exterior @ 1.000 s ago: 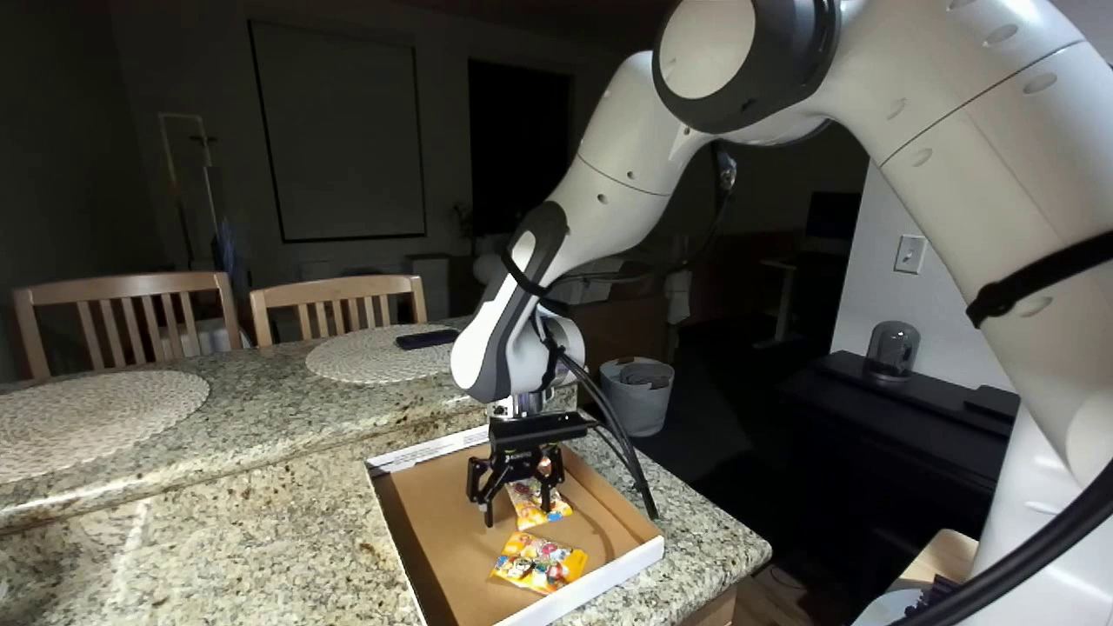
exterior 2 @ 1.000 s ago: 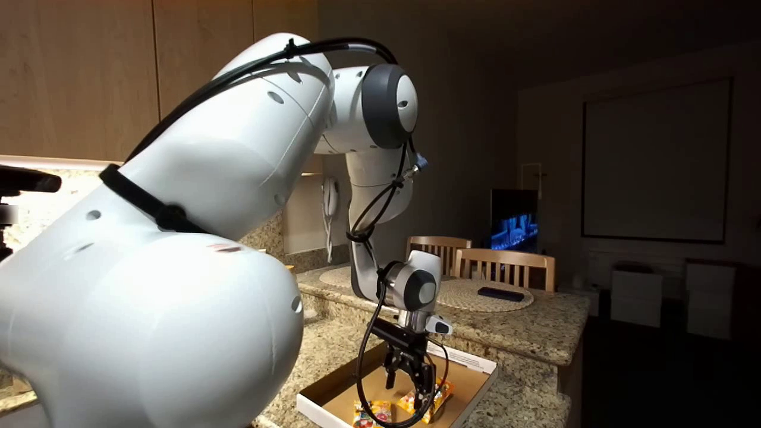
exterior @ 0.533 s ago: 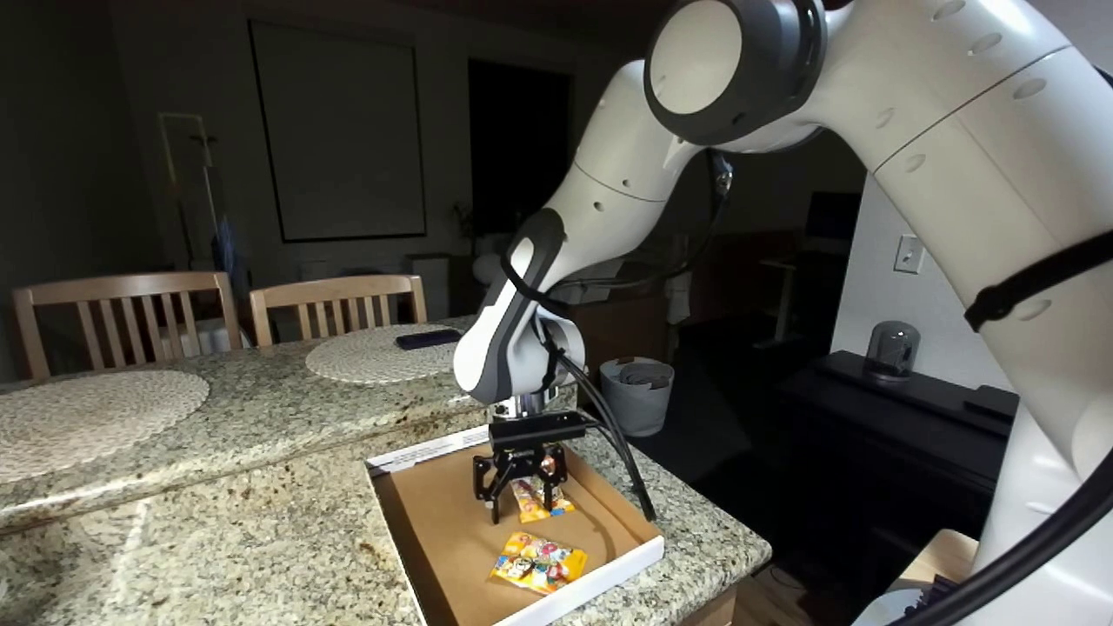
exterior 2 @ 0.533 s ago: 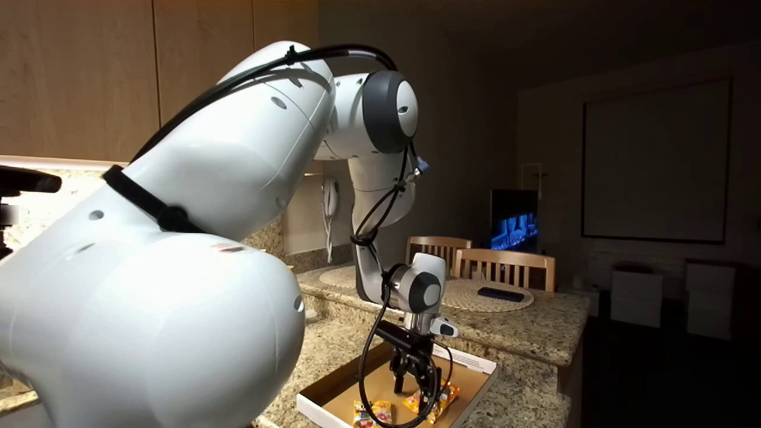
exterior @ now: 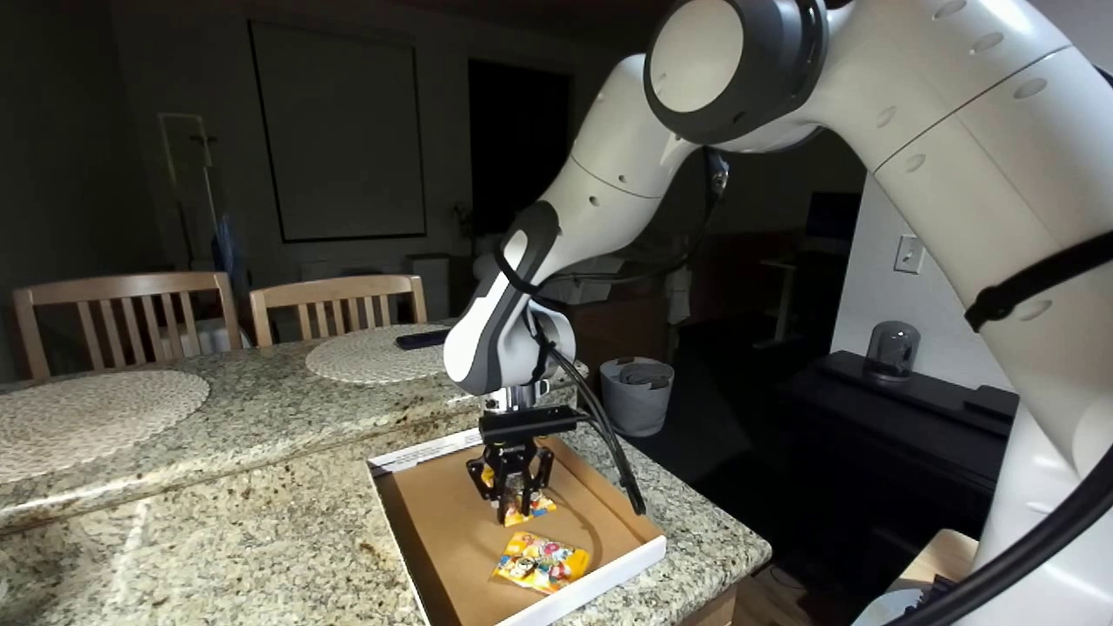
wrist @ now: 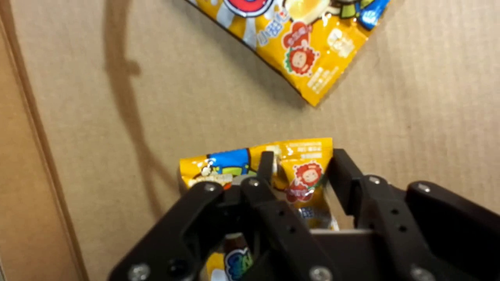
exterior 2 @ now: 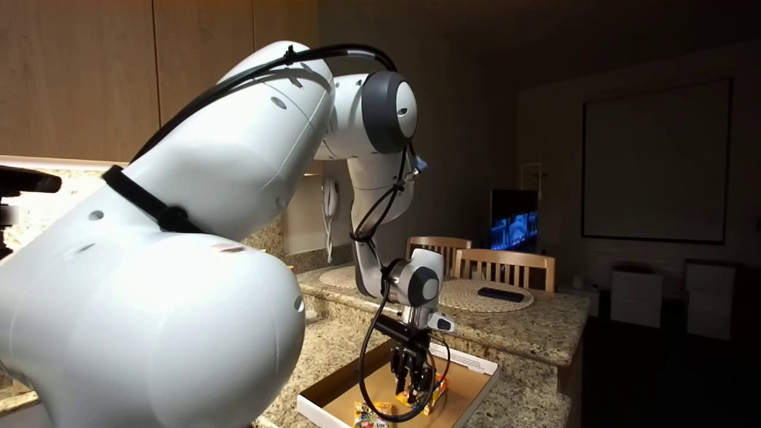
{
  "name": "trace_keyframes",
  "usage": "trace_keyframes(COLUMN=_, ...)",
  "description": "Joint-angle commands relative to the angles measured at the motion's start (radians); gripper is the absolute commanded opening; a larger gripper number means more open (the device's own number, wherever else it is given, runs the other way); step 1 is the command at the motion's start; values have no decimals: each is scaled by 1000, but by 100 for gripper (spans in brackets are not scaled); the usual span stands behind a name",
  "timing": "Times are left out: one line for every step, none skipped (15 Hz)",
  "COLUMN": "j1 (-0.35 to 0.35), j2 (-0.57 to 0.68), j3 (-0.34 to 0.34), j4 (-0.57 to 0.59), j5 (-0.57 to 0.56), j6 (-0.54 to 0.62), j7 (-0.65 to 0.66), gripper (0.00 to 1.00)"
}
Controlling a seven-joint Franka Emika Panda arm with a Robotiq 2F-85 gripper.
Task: Remove the two orange sachets from the box and place them on the countertop
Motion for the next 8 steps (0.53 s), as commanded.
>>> trace_keyframes(j1=-5, j2=3, j3=9, j4=2, j5=-19, j6=-45, j7=-4, gripper=9)
trace_keyframes(j1=-8, j2=1, j3=13, j4=3, j5=-17, j6=-55, j7=-9, gripper=6)
trace_keyframes(j1=-9, j2=0, j3=15, j4=4, j5=-15, j6=-62, j7=-11, gripper=3)
trace_keyframes(j1=-13, j2=-1, j3=20, j4=9, j5=-11, j6=-75, j7=-17, gripper=3)
trace_keyframes(j1=-16, j2=0, j3=23, j4=13, j5=-10, j6=-87, j7=-22, gripper=4)
trace_keyframes(j1=-20, j2=2, j3=26, j4=19, j5=-7, j6=-102, j7=-28, gripper=6)
trace_keyframes(j1=-21, j2=1, j3=27, j4=20, j5=-6, j6=-109, j7=-29, gripper=5)
trace_keyframes(j1=-23, j2=-4, j3=27, j4=19, j5=-5, j6=-114, j7=-29, gripper=6)
